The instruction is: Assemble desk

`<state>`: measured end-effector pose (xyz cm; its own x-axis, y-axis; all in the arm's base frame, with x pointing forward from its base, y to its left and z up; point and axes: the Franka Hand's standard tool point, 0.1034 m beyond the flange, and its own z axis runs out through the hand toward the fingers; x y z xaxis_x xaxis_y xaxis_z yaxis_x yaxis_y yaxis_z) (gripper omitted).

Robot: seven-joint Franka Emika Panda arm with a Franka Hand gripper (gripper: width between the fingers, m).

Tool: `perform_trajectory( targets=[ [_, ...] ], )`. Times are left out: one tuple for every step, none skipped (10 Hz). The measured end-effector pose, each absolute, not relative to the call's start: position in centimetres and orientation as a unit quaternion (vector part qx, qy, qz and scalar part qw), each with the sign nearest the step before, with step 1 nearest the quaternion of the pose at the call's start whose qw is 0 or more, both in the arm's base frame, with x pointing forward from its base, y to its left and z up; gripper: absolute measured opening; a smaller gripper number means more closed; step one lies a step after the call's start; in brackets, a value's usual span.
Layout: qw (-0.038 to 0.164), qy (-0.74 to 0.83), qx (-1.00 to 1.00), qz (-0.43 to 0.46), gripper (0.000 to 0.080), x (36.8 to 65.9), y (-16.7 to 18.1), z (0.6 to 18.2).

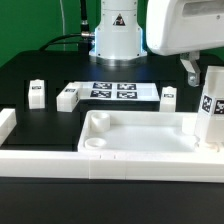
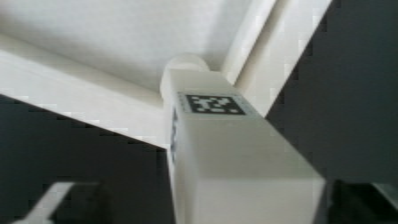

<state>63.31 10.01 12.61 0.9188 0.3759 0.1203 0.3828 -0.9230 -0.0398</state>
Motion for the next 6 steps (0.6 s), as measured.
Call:
perform_trajectory(
  targets=[
    [0.031, -0.193, -0.979, -0.055, 0.0462, 63.29, 9.96, 12.54],
    [0.032, -0.194, -0.979, -0.055, 0.0317, 63.29, 10.04, 12.55],
    [0.032, -0.194, -0.979, -0.055, 0.0290, 63.32, 10.03, 12.57],
    [0.032, -0.194, -0.979, -0.055, 0.0290, 63.31, 10.05, 12.56],
    [0.032, -0.192, -0.979, -0.055, 0.0290, 63.31, 10.06, 12.56],
    [0.032, -0.184, -0.981, -0.055, 0.0290, 63.30, 10.09, 12.56]
  ],
)
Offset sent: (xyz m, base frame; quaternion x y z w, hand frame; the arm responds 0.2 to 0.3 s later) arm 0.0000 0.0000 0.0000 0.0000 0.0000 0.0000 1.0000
